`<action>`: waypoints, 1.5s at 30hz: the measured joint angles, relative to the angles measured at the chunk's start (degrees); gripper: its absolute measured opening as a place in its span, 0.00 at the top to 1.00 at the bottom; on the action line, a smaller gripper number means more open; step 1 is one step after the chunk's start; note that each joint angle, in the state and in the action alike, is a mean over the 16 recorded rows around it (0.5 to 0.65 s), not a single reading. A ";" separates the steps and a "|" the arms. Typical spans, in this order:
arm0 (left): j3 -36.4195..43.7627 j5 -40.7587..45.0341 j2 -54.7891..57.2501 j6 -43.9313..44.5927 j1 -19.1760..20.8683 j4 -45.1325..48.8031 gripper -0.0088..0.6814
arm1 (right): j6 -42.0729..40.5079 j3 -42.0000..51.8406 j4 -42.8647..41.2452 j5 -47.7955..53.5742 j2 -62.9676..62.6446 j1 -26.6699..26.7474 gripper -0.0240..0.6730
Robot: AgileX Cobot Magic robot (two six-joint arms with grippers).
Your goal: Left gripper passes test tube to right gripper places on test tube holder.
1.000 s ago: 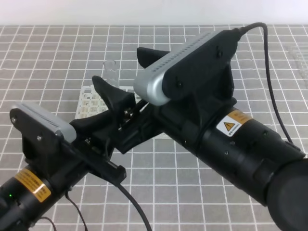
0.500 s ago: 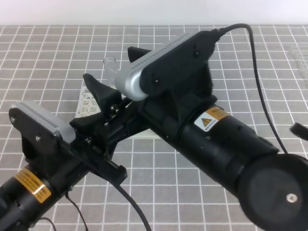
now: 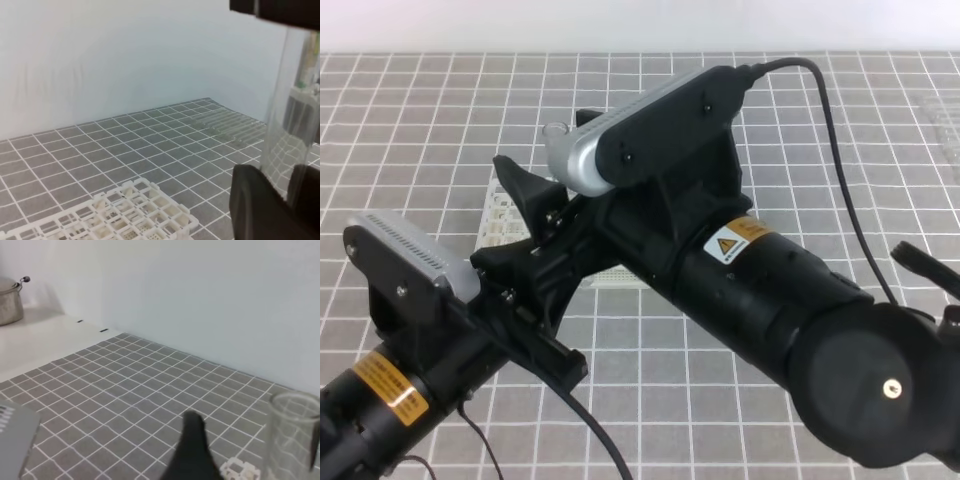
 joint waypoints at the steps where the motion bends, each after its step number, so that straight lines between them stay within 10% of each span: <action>1: 0.00 -0.02 0.00 -0.06 0.00 0.01 0.91 | 0.02 -0.01 -0.01 0.04 0.00 -0.01 0.27; 45: -0.01 -0.01 -0.05 -2.48 0.00 1.82 0.89 | 2.48 -0.01 -1.20 -0.50 0.45 -0.15 0.83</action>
